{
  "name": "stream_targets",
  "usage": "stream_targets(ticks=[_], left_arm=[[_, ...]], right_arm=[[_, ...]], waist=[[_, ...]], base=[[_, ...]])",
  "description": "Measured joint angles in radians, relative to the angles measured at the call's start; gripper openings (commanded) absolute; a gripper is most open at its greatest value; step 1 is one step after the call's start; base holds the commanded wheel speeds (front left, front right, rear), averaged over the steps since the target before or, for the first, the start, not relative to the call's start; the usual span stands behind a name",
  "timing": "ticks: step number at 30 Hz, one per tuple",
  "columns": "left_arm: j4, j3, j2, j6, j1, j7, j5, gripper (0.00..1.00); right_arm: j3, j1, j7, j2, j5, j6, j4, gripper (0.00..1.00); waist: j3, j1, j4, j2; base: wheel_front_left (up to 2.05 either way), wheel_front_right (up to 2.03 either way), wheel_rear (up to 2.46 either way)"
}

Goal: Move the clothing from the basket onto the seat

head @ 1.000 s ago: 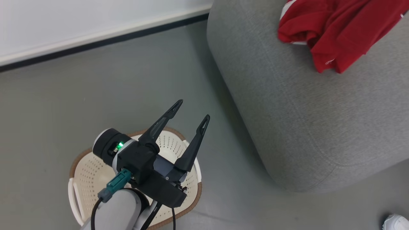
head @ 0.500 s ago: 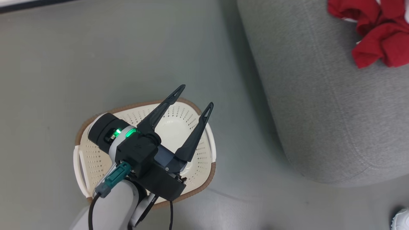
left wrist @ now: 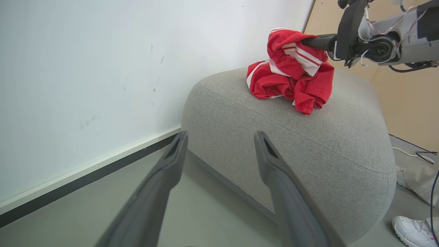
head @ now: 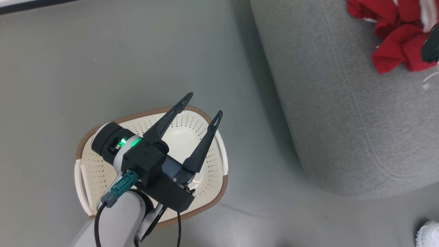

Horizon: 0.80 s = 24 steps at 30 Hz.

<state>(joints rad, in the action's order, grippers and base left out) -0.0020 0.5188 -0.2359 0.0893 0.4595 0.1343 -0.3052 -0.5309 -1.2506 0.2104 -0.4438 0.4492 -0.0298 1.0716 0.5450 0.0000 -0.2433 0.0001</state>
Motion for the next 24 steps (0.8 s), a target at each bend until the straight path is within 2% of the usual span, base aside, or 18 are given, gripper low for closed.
stream_targets(ticks=[13,24], left_arm=[[0.095,0.021,0.019,0.016,-0.045,0.039,-0.054,1.00],[0.170,0.002,0.047,0.009,-0.118,0.072,-0.092,1.00]], right_arm=[[-0.056,0.087,0.035,0.048,-0.016,-0.060,0.018,1.00],[-0.097,0.157,0.039,0.089,-0.029,-0.077,-0.005,1.00]], waist=[[-0.125,-0.0001,-0.056,-0.0001],[-0.279,-0.0002,-0.064,-0.0003]], base=[[0.00,0.00,0.00],[0.00,0.00,0.00]])
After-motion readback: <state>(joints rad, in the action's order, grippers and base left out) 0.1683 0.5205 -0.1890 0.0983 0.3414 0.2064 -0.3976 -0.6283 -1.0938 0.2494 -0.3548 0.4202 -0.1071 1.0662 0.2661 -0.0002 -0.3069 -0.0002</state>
